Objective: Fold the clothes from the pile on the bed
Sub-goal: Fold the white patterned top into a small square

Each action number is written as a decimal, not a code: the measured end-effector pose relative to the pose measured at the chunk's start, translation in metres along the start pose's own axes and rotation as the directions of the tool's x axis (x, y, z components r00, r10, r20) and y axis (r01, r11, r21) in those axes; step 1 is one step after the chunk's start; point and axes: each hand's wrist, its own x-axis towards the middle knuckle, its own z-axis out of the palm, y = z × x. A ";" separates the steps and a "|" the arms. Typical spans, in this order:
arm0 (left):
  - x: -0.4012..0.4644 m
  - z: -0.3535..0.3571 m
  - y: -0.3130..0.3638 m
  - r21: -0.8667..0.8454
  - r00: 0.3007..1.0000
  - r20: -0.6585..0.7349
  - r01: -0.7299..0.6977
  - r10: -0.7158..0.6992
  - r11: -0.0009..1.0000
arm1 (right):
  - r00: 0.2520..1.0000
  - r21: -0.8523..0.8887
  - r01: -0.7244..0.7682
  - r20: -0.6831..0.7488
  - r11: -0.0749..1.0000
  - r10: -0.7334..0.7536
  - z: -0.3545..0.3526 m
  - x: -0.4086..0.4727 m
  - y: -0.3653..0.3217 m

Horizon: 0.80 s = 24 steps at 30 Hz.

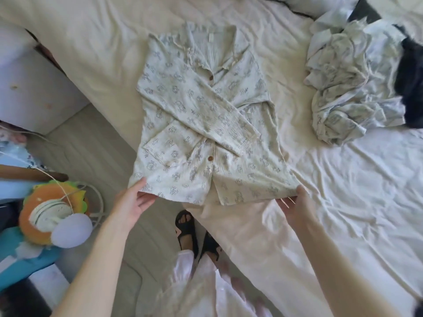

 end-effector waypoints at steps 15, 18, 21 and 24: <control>0.021 0.143 0.213 -0.263 0.958 0.062 -0.256 0.281 0.930 | 0.960 0.230 0.112 0.226 0.967 -0.165 0.178 -0.001 -0.181; 0.057 0.175 0.263 -0.339 0.960 0.037 -0.250 0.279 0.907 | 0.958 0.249 0.092 0.242 0.964 -0.154 0.224 0.026 -0.219; 0.101 0.198 0.301 -0.358 0.963 0.006 -0.251 0.271 0.900 | 0.958 0.212 0.076 0.255 0.974 -0.130 0.270 0.063 -0.258; 0.150 0.218 0.332 -0.349 0.963 0.001 -0.253 0.270 0.902 | 0.958 0.213 0.058 0.264 0.975 -0.115 0.312 0.098 -0.289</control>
